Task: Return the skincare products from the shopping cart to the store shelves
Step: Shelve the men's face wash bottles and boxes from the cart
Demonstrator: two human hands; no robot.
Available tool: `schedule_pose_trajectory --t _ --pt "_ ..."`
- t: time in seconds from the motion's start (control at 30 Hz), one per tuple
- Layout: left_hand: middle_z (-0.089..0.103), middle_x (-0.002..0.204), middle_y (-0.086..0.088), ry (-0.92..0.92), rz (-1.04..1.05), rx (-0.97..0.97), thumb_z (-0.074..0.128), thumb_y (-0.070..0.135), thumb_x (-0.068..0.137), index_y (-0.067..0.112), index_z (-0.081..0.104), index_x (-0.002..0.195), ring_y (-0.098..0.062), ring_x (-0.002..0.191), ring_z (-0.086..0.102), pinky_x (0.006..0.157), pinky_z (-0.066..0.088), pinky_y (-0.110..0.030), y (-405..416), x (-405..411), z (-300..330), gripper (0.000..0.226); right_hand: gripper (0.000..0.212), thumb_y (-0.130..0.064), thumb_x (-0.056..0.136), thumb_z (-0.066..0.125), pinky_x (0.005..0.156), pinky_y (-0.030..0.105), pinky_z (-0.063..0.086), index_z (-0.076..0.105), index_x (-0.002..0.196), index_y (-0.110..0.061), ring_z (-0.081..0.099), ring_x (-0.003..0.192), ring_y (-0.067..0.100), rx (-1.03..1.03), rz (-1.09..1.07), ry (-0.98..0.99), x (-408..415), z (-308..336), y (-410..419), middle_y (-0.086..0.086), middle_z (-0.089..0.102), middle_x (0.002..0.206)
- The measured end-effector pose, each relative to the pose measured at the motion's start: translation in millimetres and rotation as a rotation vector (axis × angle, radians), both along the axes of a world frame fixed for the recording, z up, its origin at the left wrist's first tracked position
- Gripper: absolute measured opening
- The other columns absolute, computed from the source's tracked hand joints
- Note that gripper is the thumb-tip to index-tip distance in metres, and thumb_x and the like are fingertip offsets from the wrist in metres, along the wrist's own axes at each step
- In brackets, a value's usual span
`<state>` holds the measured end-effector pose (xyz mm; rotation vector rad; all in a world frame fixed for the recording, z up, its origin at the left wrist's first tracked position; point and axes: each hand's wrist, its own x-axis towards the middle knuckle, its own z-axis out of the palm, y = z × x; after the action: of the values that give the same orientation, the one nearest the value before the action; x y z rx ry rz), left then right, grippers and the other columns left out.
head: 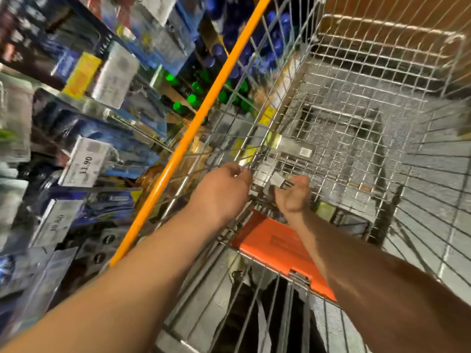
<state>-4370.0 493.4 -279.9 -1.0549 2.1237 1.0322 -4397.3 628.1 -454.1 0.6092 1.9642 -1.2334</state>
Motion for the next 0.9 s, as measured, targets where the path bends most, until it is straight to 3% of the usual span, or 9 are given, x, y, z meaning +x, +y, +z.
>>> schedule_pose_trajectory --t 0.13,0.3,0.4,0.5,0.57,0.67,0.73,0.8,0.9 --pt "0.071 0.117 -0.007 0.015 0.012 0.089 0.053 0.049 0.094 0.027 0.066 0.116 -0.033 0.111 0.066 0.096 0.053 -0.045 8.3 -1.4 18.1 0.033 0.056 -0.029 0.090 0.079 0.078 0.030 0.055 0.036 0.127 -0.032 0.063 0.090 0.021 -0.172 -0.162 -0.031 -2.2 41.5 23.1 -0.001 0.054 0.103" --pt "0.070 0.095 0.013 0.062 0.013 0.201 0.062 0.067 0.067 0.040 0.068 0.108 -0.018 0.093 0.066 0.101 0.054 -0.055 13.2 7.9 51.2 0.049 0.060 -0.025 0.094 0.075 0.093 0.048 0.060 0.041 0.144 -0.030 0.063 0.089 0.012 -0.363 -0.284 0.000 -20.1 123.7 41.6 -0.008 0.052 0.112" --pt "0.071 0.103 0.019 0.143 -0.012 0.248 0.061 0.072 0.060 0.046 0.066 0.120 -0.011 0.095 0.066 0.103 0.053 -0.050 15.0 14.7 82.9 0.065 0.042 -0.025 0.098 0.069 0.082 0.047 0.062 0.047 0.134 -0.025 0.072 0.092 0.019 -0.427 -0.305 0.049 -25.3 174.8 40.6 -0.002 0.065 0.118" --pt "0.069 0.122 0.020 0.249 -0.031 0.280 0.067 0.065 0.069 0.050 0.065 0.120 -0.008 0.104 0.066 0.106 0.050 -0.050 14.9 19.0 128.5 0.054 0.036 -0.039 0.099 0.063 0.078 0.047 0.059 0.057 0.130 -0.021 0.076 0.092 0.027 -0.502 -0.265 0.055 -26.6 227.1 39.5 0.006 0.073 0.115" --pt "0.064 0.132 0.023 0.334 -0.065 0.274 0.070 0.066 0.068 0.050 0.058 0.129 -0.002 0.114 0.063 0.111 0.047 -0.046 10.6 21.7 157.6 0.065 0.046 -0.053 0.094 0.063 0.079 0.048 0.060 0.061 0.129 -0.022 0.074 0.097 0.031 -0.540 -0.225 0.064 -25.1 260.5 38.5 0.010 0.074 0.118" --pt "0.055 0.146 0.020 0.444 -0.105 0.345 0.077 0.070 0.074 0.054 0.041 0.146 -0.010 0.131 0.056 0.116 0.040 -0.049 8.2 24.8 209.8 0.082 0.044 -0.049 0.102 0.052 0.048 0.032 0.051 0.068 0.123 -0.014 0.071 0.077 0.031 -0.631 -0.200 0.066 -22.5 316.7 38.1 0.018 0.076 0.110" --pt "0.053 0.148 0.015 0.490 -0.151 0.385 0.072 0.048 0.087 0.048 0.028 0.156 0.000 0.114 0.036 0.105 0.037 -0.048 5.0 30.2 234.9 0.082 0.048 -0.050 0.105 0.044 0.041 0.029 0.046 0.071 0.116 -0.012 0.070 0.069 0.029 -0.686 -0.164 0.047 -17.0 351.0 35.3 0.018 0.078 0.104" --pt "0.052 0.149 0.015 0.566 -0.176 0.421 0.078 0.051 0.082 0.048 0.024 0.157 -0.010 0.118 0.048 0.097 0.046 -0.049 -1.3 37.9 256.0 0.093 0.056 -0.055 0.105 0.038 0.039 0.027 0.044 0.075 0.110 -0.014 0.069 0.062 0.026 -0.734 -0.114 0.049 -10.0 379.3 29.0 0.016 0.078 0.096" --pt "0.055 0.147 0.023 0.678 -0.210 0.410 0.083 0.063 0.068 0.053 0.029 0.152 -0.002 0.134 0.054 0.115 0.044 -0.042 -21.5 54.2 280.8 0.100 0.067 -0.060 0.104 0.030 0.037 0.024 0.041 0.082 0.099 -0.018 0.065 0.053 0.022 -0.775 0.015 0.062 3.3 417.5 11.4 0.014 0.076 0.087"
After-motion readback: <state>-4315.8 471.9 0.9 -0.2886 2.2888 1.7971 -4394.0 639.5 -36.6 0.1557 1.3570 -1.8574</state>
